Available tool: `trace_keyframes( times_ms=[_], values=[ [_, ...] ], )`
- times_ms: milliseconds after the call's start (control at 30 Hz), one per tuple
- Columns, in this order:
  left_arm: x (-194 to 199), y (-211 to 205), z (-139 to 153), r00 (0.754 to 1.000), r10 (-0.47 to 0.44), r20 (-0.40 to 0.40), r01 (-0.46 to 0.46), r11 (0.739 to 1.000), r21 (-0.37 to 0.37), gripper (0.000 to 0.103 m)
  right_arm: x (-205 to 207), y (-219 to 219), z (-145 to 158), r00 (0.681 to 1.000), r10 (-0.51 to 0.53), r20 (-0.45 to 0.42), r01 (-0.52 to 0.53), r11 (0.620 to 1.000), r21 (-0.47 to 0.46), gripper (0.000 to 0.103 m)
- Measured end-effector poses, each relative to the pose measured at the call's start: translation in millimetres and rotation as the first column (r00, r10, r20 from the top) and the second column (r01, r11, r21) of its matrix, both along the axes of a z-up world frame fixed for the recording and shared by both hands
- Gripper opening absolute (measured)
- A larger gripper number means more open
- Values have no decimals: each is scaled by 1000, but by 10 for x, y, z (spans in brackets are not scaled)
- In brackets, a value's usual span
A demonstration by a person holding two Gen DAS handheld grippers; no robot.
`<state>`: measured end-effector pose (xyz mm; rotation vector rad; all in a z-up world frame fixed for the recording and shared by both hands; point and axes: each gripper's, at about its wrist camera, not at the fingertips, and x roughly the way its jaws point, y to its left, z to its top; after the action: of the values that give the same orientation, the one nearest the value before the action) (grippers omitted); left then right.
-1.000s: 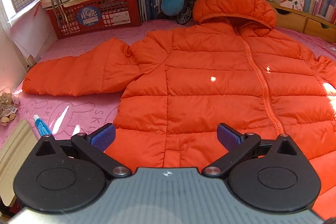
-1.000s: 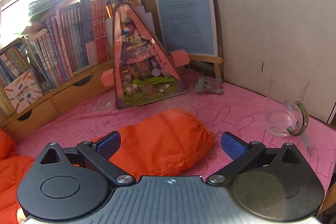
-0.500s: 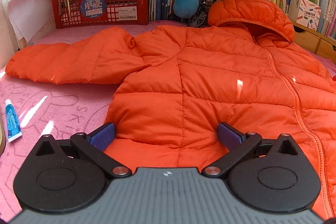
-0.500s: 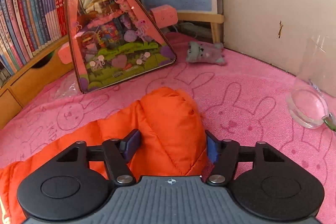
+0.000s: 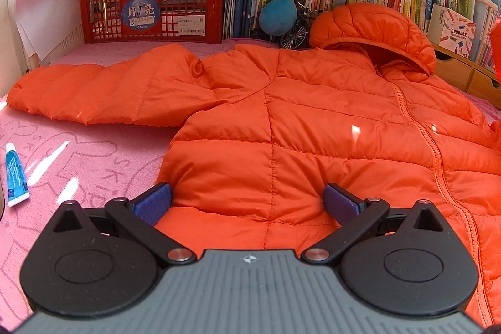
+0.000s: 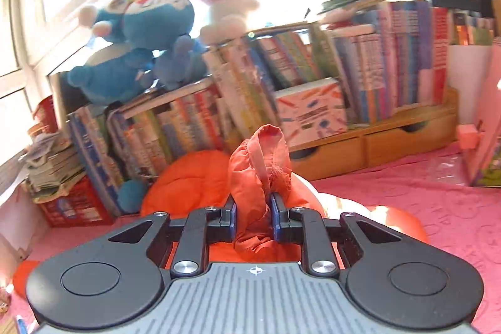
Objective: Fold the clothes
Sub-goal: 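Lay the sleeve cuff onto the jacket front and open the right gripper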
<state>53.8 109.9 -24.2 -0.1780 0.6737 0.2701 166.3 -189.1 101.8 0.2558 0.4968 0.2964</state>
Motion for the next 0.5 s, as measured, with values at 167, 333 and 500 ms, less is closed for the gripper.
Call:
trace_keyframes(
  times_ms=[167, 333, 500],
  values=[
    [-29, 45, 8, 1000, 2, 22, -1, 1000, -31, 103, 169, 1127, -353, 965, 234, -121, -232, 972, 32, 20],
    [-59, 80, 13, 999, 3, 40, 0, 998, -56, 103, 205, 1571, -797, 901, 354, -251, -348, 935, 67, 21],
    [-75, 94, 19, 999, 3, 48, 1, 998, -68, 103, 72, 1431, -837, 872, 421, -250, -402, 907, 123, 52]
  ],
)
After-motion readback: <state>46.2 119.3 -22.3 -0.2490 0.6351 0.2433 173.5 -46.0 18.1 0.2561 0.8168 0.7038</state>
